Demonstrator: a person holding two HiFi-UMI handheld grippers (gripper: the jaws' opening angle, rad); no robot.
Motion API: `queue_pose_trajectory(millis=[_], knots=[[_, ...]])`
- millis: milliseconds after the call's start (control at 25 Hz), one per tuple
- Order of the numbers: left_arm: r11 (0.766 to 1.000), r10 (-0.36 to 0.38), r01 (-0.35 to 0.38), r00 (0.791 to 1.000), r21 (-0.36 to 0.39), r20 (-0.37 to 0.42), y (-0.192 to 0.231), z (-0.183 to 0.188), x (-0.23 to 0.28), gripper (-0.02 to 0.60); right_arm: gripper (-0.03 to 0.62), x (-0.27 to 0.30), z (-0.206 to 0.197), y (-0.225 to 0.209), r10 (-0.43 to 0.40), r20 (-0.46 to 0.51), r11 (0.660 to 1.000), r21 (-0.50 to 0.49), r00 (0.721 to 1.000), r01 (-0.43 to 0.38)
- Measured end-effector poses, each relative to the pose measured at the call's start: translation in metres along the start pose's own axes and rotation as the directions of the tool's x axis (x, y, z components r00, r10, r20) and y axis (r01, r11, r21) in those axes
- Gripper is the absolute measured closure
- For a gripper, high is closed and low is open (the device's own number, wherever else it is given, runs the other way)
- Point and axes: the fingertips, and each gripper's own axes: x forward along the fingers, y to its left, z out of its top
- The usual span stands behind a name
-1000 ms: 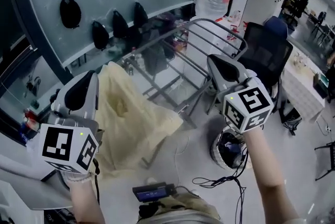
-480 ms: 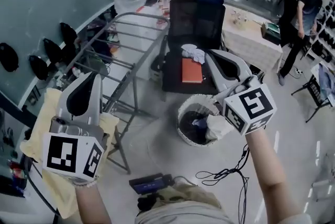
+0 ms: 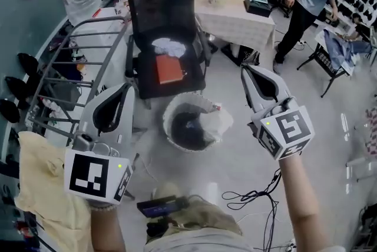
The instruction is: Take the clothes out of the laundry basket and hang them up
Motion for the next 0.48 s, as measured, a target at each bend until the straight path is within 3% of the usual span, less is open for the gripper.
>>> queue_pose_trajectory(millis=[120,280,480], knots=[[0.997,-0.079,0.079,0.997,-0.027,-0.013,-0.027,-0.013,0.029,0.586,0.591,-0.015,-0.028,-0.018,-0.052,-0.055,0.998,0.014,0.997,0.053],[0.989,-0.135,0.132,0.989,-0.060,-0.053,-0.045,-0.033,0.062,0.586,0.591,-0.017,-0.063,-0.033,-0.084,-0.116,0.996,0.034,0.990,0.088],[0.968,-0.214,0.210,0.977,-0.138,-0.017,-0.055,-0.054,0.105,0.586,0.591,-0.008,-0.107,-0.042,-0.105,-0.205,0.991,0.055,0.973,0.118]])
